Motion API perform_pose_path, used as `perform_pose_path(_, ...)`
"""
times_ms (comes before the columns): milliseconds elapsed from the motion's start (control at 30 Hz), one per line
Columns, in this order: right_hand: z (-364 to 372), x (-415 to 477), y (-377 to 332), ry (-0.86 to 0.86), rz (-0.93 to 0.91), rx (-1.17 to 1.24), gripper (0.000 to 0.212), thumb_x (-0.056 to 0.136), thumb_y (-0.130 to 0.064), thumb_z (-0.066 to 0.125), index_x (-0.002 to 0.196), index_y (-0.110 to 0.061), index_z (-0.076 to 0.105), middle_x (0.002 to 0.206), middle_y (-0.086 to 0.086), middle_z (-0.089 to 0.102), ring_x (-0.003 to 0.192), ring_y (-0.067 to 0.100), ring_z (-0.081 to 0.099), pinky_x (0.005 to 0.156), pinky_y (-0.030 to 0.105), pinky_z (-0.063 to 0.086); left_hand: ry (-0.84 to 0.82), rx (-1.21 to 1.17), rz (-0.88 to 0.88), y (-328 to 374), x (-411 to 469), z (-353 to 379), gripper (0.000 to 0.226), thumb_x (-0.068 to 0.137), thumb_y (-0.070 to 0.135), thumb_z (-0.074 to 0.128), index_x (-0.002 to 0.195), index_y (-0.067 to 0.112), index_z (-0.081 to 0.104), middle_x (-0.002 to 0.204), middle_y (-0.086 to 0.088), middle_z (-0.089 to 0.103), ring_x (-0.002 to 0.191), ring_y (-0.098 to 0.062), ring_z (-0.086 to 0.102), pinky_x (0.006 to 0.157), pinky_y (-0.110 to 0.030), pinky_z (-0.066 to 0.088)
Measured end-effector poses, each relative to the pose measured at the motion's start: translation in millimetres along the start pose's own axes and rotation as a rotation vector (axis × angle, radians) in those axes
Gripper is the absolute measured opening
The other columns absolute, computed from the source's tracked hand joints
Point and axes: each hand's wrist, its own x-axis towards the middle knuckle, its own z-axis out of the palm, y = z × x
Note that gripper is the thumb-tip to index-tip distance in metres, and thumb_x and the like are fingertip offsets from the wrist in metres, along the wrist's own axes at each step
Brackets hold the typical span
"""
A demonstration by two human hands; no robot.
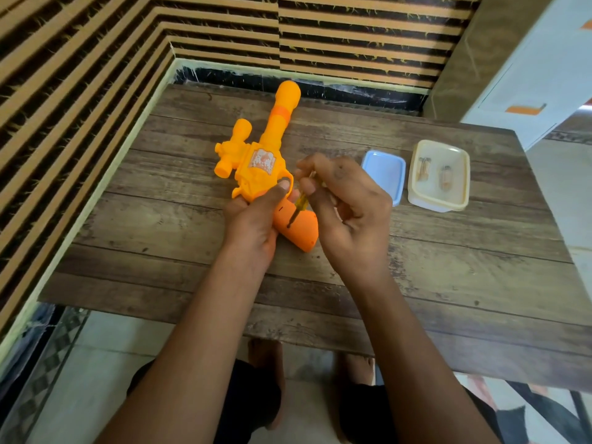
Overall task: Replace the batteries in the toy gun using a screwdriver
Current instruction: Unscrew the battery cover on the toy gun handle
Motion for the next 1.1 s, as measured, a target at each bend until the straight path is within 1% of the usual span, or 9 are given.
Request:
perform_pose_path(67,2.1,1.0,0.3,0.031,0.015,0.032,0.017,0.095,0.000,0.072,0.111,-0.001,0.076,0.099,0.014,0.061,0.091,0.025,0.063,0.070,0.045,0.053,0.012,-0.011,0.017,-1.9,0.2,-0.7,0.030,0.090,-0.003,0.074,0.120,0.002,0.071,0.115,-0.020,0.077,0.095,-0.025,0.078,0.087,-0.045,0.064)
perform_pose_path(200,6.3,-3.0,-1.3,0.075,-0.014,-0.042,0.031,0.091,0.011,0.070,0.117,-0.004,0.076,0.094,0.012,0.066,0.089,0.025,0.066,0.074,0.044,0.053,0.032,0.003,0.028,-4.5,3.9,-2.0,0.040,0.087,-0.005,0.077,0.126,-0.003,0.070,0.117,-0.019,0.077,0.101,-0.026,0.078,0.085,-0.042,0.065)
perform_pose_path(433,5.7,-0.4,-8.0,0.002,0.005,0.039,0.058,0.087,0.024,0.057,0.133,-0.010,0.067,0.118,0.000,0.073,0.110,0.010,0.070,0.090,0.041,0.060,0.040,0.027,0.016,-4.6,8.4,-2.2,0.043,0.085,-0.009,0.076,0.127,-0.002,0.069,0.119,-0.023,0.075,0.105,-0.033,0.077,0.086,-0.047,0.065)
perform_pose_path(600,5.6,-0.1,-8.1,-0.010,0.009,0.105,0.034,0.091,0.020,0.062,0.117,0.000,0.074,0.111,0.012,0.072,0.104,0.018,0.072,0.086,0.042,0.060,0.022,0.026,0.013,-1.9,4.4,-2.1,0.044,0.080,-0.003,0.081,0.123,0.000,0.070,0.120,-0.024,0.075,0.110,-0.039,0.074,0.093,-0.058,0.061)
perform_pose_path(700,8.9,-0.6,-7.5,0.037,0.002,0.071,0.022,0.090,0.009,0.073,0.109,0.001,0.077,0.100,0.016,0.062,0.095,0.021,0.067,0.078,0.041,0.056,-0.011,0.035,0.019,0.4,0.3,-1.7,0.043,0.067,0.003,0.085,0.108,0.009,0.073,0.118,-0.021,0.075,0.104,-0.032,0.075,0.085,-0.049,0.063)
perform_pose_path(800,7.8,-0.5,-2.4,0.077,-0.005,0.026,0.022,0.092,0.009,0.069,0.110,-0.001,0.078,0.094,0.012,0.064,0.092,0.026,0.067,0.075,0.045,0.054,-0.002,0.026,0.014,-0.9,4.2,-2.0,0.037,0.088,-0.006,0.074,0.125,0.001,0.070,0.120,-0.021,0.075,0.104,-0.030,0.077,0.085,-0.045,0.063)
perform_pose_path(933,3.3,3.3,1.3,0.041,0.035,0.073,0.037,0.091,0.019,0.059,0.117,-0.003,0.075,0.105,0.010,0.072,0.100,0.028,0.071,0.080,0.051,0.058,0.005,0.054,-0.002,-1.7,6.8,-2.7,0.041,0.090,-0.005,0.074,0.131,-0.001,0.068,0.120,-0.023,0.075,0.107,-0.035,0.076,0.088,-0.048,0.065)
perform_pose_path(1000,1.3,3.5,-1.3,0.002,0.029,0.085,0.033,0.093,0.016,0.061,0.116,-0.002,0.075,0.107,0.009,0.074,0.104,0.022,0.071,0.085,0.047,0.058,0.006,0.053,0.006,-2.0,7.0,-3.0,0.042,0.089,-0.006,0.074,0.130,-0.001,0.068,0.121,-0.023,0.075,0.108,-0.033,0.076,0.085,-0.044,0.066)
perform_pose_path(1100,2.2,2.1,-7.1,-0.022,0.031,0.093,0.017,0.094,0.004,0.070,0.109,-0.001,0.077,0.101,0.006,0.071,0.095,0.007,0.065,0.080,0.026,0.052,-0.015,0.067,0.021,1.0,2.3,-1.7,0.054,0.074,0.009,0.087,0.125,0.004,0.070,0.120,-0.019,0.076,0.109,-0.032,0.076,0.084,-0.043,0.065)
